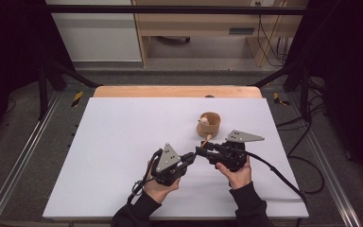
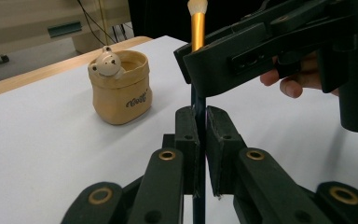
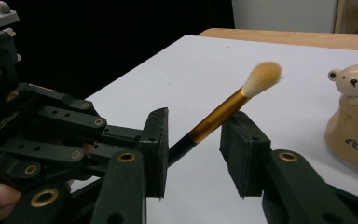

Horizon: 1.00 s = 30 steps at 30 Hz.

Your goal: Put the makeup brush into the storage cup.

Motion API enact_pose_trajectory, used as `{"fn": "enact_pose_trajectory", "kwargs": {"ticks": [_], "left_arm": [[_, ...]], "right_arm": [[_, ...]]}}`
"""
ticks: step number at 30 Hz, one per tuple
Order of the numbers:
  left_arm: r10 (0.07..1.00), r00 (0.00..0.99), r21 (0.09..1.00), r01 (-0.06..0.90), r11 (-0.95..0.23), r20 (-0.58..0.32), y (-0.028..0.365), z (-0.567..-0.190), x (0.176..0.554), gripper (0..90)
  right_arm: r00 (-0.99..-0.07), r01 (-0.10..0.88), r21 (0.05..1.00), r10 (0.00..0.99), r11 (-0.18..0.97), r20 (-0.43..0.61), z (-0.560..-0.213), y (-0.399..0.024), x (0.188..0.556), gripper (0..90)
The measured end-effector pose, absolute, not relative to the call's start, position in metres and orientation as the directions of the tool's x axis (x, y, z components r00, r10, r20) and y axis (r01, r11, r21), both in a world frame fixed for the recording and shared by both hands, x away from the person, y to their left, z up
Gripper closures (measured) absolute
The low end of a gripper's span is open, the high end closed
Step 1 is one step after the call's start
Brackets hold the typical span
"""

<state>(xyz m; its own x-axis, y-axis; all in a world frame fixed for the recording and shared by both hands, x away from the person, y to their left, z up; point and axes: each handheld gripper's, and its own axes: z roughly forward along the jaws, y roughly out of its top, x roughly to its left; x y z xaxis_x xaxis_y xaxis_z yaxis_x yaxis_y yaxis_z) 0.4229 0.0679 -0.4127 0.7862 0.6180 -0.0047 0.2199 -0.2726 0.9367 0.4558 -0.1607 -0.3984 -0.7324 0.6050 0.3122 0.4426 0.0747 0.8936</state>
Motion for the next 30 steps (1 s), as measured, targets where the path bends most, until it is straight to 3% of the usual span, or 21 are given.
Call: {"fn": "enact_pose_trajectory", "kwargs": {"ticks": [15, 16, 30], "left_arm": [[0.612, 0.791, 0.935, 0.215, -0.283, 0.003, 0.0633, -0.4143, 0.4228, 83.2], [0.612, 0.791, 0.935, 0.215, -0.283, 0.003, 0.0633, -0.4143, 0.4228, 87.3], [0.618, 0.786, 0.91, 0.259, -0.323, -0.004, 0.0722, -0.4131, 0.4316, 89.7]], "right_arm": [[-0.739, 0.464, 0.885, 0.563, 0.03, 0.369, -0.3976, -0.1648, 0.4551, 79.6], [-0.742, 0.466, 0.884, 0.555, 0.026, 0.375, -0.3975, -0.1647, 0.4551, 83.4], [-0.73, 0.436, 0.899, 0.599, 0.038, 0.329, -0.3956, -0.1711, 0.4537, 83.8]]}}
